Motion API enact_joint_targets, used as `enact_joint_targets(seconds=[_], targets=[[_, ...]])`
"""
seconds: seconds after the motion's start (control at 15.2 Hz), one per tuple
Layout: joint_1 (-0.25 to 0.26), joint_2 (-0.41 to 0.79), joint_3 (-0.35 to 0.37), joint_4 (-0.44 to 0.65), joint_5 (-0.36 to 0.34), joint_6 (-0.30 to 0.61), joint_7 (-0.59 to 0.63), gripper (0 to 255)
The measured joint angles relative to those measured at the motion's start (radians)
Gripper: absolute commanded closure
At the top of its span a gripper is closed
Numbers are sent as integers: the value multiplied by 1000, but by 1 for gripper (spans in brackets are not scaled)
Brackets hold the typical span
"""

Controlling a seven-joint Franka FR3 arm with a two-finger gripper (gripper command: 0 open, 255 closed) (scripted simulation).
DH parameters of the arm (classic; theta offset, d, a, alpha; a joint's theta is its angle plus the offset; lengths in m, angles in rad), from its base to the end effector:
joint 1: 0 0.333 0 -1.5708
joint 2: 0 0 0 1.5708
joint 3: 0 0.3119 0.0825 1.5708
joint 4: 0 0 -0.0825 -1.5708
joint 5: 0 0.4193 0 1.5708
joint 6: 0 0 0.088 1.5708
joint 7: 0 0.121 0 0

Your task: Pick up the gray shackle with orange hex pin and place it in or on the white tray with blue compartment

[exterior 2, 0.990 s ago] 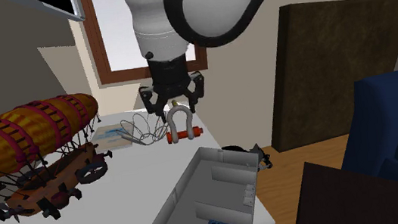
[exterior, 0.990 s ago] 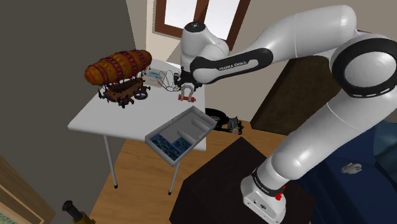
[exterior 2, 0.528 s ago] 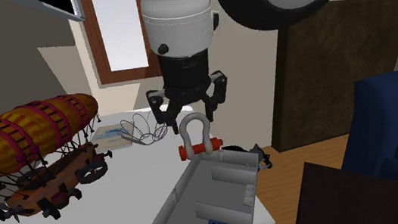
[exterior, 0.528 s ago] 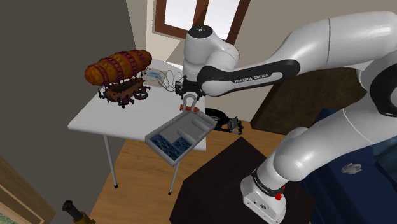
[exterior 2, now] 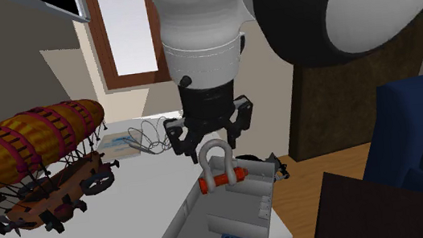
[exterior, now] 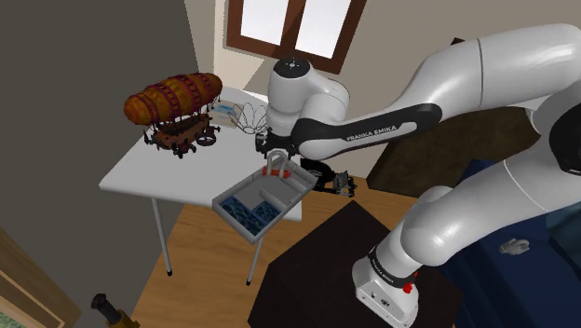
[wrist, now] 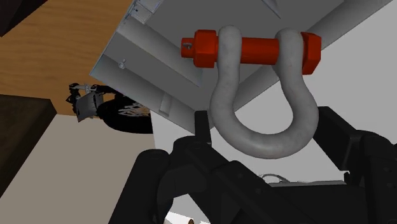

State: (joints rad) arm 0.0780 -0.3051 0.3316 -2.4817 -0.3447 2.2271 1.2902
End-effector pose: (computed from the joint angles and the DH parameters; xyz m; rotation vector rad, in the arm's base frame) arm 0.4405 0.1716 0.3638 2.7129 -0.9671 0.4300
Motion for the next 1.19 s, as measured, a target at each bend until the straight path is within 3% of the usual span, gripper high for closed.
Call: enact_joint_targets(seconds=[0.79,1.19], targets=[[-32,114,25,-61,-101,150,115,255],[-35,121,26,-65,-108,159,122,255]])
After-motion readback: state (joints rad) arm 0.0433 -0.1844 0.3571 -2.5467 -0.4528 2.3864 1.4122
